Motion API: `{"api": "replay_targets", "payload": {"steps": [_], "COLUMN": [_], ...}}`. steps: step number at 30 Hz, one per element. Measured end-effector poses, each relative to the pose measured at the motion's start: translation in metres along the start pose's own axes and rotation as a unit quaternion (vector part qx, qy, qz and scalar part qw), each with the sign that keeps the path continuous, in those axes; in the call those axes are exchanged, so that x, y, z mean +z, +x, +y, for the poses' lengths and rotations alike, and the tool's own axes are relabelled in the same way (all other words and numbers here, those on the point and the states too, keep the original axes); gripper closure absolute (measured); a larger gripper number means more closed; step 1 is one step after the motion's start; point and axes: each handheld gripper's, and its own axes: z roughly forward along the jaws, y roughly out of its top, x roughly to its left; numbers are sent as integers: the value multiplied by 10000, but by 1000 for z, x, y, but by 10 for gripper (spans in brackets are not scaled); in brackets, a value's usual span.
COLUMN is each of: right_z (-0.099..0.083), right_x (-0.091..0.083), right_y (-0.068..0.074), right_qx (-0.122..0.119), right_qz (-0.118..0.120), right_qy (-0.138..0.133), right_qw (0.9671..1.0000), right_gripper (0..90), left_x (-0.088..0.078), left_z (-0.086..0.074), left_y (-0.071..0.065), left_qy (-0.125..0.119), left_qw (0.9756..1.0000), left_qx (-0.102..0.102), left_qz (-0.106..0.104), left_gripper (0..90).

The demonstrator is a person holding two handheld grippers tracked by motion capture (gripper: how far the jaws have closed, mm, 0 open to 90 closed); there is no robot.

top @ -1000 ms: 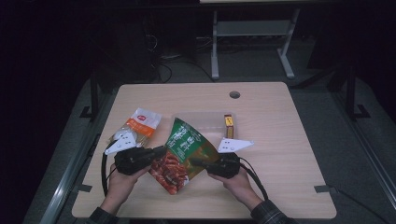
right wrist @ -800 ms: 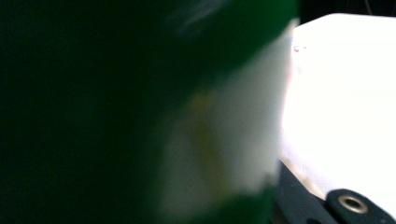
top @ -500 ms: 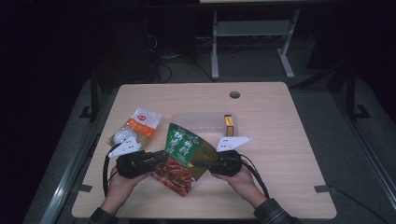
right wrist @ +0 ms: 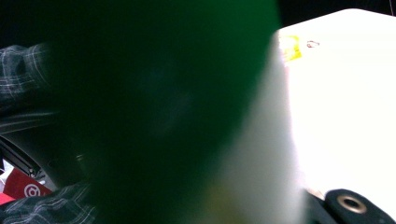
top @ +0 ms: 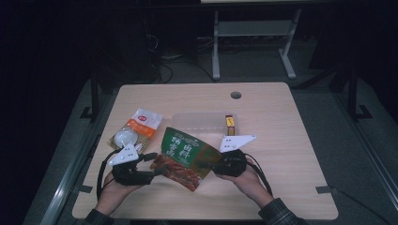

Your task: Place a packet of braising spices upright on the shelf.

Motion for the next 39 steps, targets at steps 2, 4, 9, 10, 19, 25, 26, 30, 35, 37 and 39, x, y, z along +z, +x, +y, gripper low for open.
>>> {"api": "replay_targets", "payload": {"steps": [2,4,9,10,19,25,26,30,35,37,39], "right_z": [1,1,5,5,15,27,29,36,44,48,52], "right_x": [-1,-2,-6,-7,-21,-35,-37,-42,-51,-55,-59], "right_y": [0,1,3,3,-1,-6,-7,-13,-21,-24,-27], "right_qx": [8,-23,16,-5,3,56,71,91,130,178,196], "right_qz": [9,6,16,-1,-159,-401,-453,-553,-810,-916,-1011], "right_qy": [7,22,27,-11,-140,-166,-190,-283,-393,-447,-488], "right_qw": [10000,10000,10000,10000,9998,9990,9988,9980,9958,9946,9935], "right_gripper": [895,895,895,895,895,895,895,895,895,895,895], "left_x": [1,1,0,0,6,10,9,9,11,12,12], "left_z": [-4,-8,-20,-22,-25,-27,-27,-27,-27,-27,-28], "left_y": [-3,-6,-7,-7,-5,-6,-5,-5,-6,-6,-6], "left_qy": [105,235,482,528,650,776,795,807,788,824,846], "left_qw": [9999,9997,9987,9984,9976,9962,9960,9958,9960,9957,9954], "left_qx": [59,77,147,173,250,389,402,435,412,427,445], "left_qz": [-2,23,67,87,46,5,3,16,11,-5,-12], "left_gripper": [297,268,201,192,177,177,177,177,177,177,178]}}
